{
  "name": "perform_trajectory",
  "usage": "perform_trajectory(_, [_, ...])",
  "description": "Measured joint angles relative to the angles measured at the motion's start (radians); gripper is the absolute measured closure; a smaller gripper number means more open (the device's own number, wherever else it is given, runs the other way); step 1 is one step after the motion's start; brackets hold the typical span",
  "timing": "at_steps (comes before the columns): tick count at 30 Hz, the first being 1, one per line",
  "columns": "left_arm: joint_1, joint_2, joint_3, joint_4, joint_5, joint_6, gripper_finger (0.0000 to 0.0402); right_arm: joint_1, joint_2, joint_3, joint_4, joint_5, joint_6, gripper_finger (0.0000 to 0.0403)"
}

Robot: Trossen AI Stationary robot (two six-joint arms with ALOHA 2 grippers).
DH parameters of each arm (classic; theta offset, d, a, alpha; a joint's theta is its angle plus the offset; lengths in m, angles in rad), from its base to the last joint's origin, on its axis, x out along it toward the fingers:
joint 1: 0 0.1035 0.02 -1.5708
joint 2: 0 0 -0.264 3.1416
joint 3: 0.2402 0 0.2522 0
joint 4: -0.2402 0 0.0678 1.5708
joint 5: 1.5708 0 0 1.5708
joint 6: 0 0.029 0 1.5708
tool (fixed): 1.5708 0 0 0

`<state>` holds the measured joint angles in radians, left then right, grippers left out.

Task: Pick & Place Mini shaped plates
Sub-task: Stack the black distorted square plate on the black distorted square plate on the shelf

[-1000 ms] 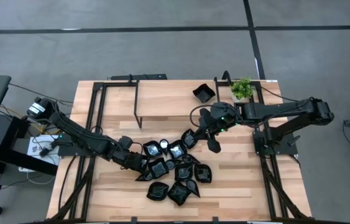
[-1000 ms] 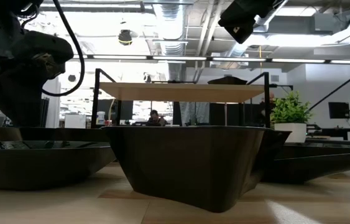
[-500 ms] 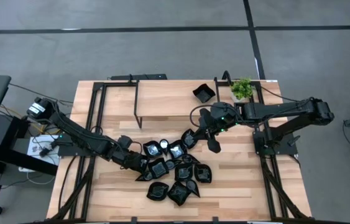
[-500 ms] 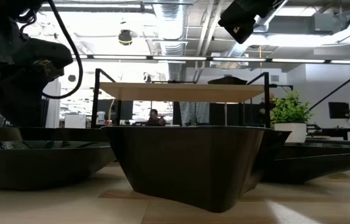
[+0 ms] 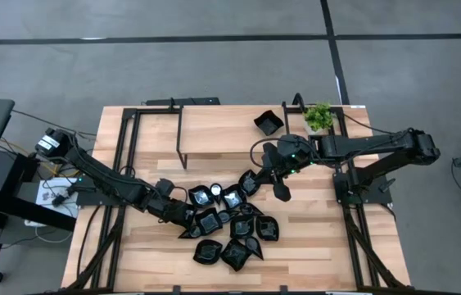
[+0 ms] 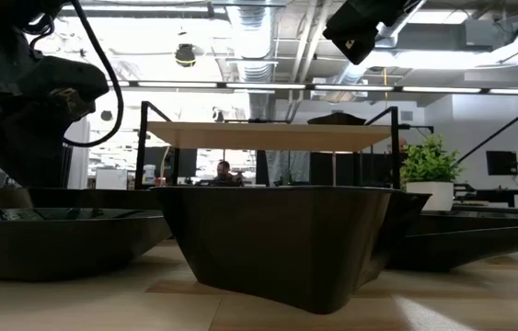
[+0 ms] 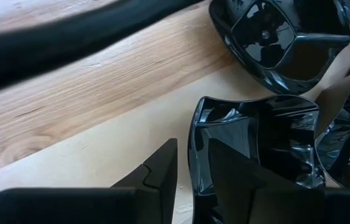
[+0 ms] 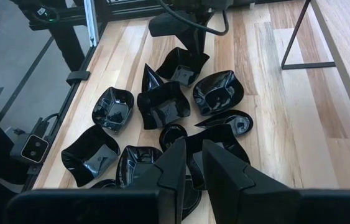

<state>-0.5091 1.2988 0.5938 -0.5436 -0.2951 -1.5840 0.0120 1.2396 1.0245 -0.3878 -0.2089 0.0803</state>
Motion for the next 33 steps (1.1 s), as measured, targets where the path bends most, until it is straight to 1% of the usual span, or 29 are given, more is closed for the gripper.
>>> perform_trajectory(33, [0.0,0.0,0.0,0.014,0.011,0.001,0.0309,0.0,0.0,0.0,0.0,0.0,0.0,0.0353])
